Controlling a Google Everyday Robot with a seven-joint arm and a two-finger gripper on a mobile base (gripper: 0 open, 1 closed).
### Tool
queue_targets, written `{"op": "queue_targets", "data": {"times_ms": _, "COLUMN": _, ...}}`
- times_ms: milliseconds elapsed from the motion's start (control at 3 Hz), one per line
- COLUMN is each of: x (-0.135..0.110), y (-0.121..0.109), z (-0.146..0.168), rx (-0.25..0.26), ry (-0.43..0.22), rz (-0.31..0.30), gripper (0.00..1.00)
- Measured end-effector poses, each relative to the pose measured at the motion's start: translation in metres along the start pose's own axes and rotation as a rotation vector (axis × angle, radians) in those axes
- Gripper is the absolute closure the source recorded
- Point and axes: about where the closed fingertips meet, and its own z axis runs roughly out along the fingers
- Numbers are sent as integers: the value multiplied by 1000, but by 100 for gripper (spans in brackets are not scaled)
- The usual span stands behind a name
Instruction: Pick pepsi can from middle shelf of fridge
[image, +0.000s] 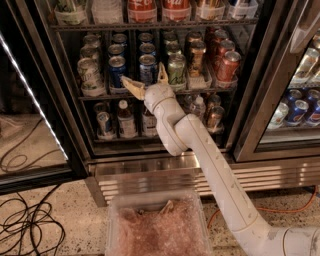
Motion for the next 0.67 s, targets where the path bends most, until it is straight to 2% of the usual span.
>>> {"op": "queue_targets", "data": {"times_ms": 667, "x": 0, "y": 0, "z": 0, "rx": 0, "ry": 0, "rz": 0, "gripper": 25}}
